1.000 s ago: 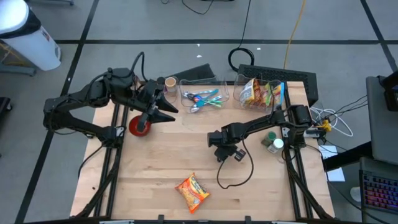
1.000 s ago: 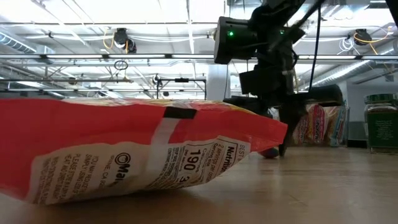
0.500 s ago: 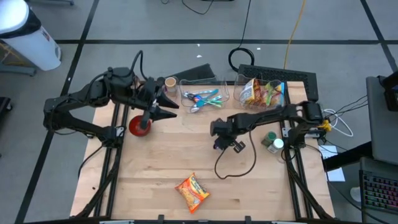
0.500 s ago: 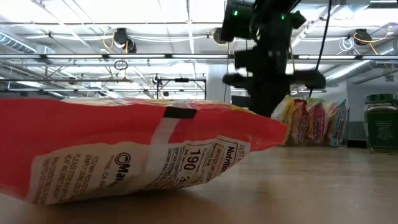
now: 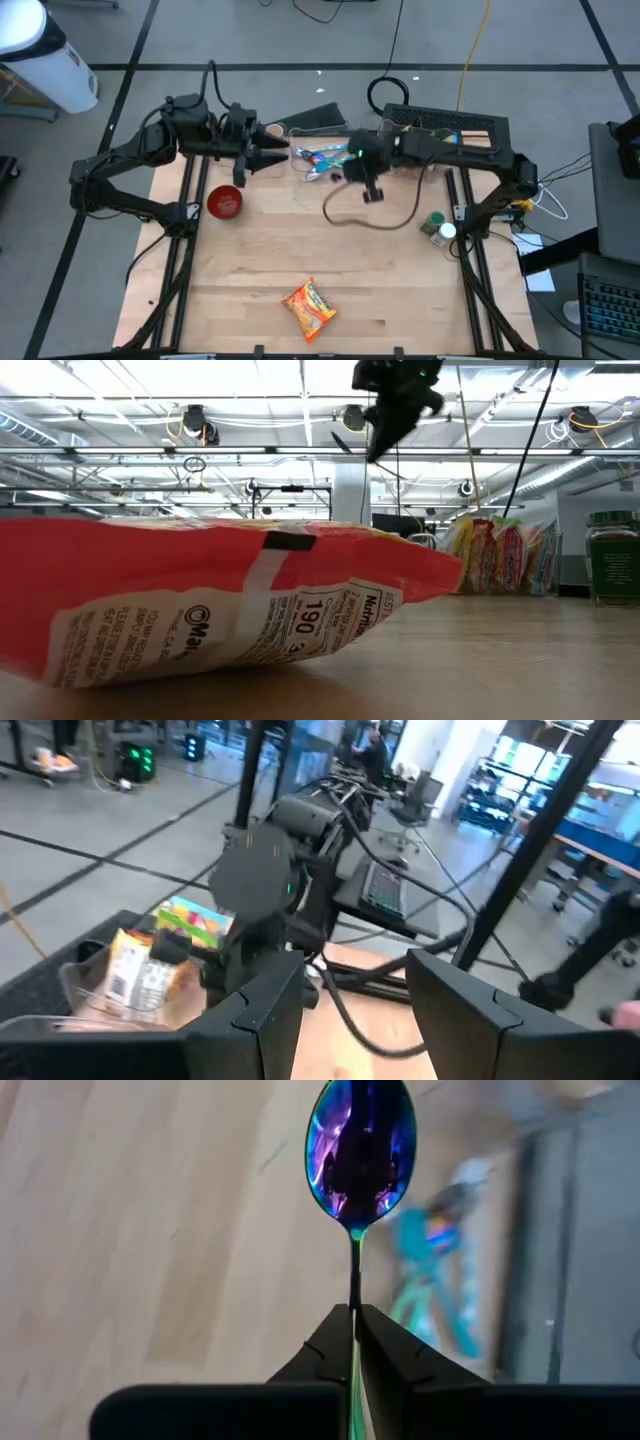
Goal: Pick & Place Food Item
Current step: Put the blue spoon into the middle transparent bin
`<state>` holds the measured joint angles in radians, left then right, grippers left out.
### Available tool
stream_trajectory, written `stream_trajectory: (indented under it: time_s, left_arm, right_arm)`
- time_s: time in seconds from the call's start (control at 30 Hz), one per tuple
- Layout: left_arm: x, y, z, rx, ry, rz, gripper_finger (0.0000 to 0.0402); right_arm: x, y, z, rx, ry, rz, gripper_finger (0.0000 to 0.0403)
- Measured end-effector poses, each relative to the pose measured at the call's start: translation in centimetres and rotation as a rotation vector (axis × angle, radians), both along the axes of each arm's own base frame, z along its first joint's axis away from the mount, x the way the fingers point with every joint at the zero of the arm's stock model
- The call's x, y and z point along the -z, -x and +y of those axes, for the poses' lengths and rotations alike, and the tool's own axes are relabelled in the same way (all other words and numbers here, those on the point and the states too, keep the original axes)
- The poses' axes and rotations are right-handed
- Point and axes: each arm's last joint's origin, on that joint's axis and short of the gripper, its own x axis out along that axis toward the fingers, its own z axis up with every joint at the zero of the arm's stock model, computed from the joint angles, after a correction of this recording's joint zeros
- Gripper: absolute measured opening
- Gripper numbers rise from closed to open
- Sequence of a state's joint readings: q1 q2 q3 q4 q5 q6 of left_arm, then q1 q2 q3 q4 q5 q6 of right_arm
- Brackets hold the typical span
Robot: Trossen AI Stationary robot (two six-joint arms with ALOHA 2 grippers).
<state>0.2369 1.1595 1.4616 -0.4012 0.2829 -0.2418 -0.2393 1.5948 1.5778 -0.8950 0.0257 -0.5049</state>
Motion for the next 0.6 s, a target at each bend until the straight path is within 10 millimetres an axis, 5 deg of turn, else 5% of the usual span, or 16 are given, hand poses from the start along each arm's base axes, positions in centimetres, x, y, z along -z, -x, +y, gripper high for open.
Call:
stream_trajectory:
  time_s: [0.27, 0.6]
  left_arm:
    - [0.2, -0.4, 0.8, -0.060, 0.020, 0.000, 0.0182]
    - [1.8, -2.9, 1.4, -0.052, 0.049, 0.074, 0.0182]
  right_arm:
    - [-3.1, -1.6, -5.3, 0.095, -0.024, -0.151, 0.0001]
    - [0.8, -5.9, -10.9, 0.115, -0.088, -0.113, 0.0000]
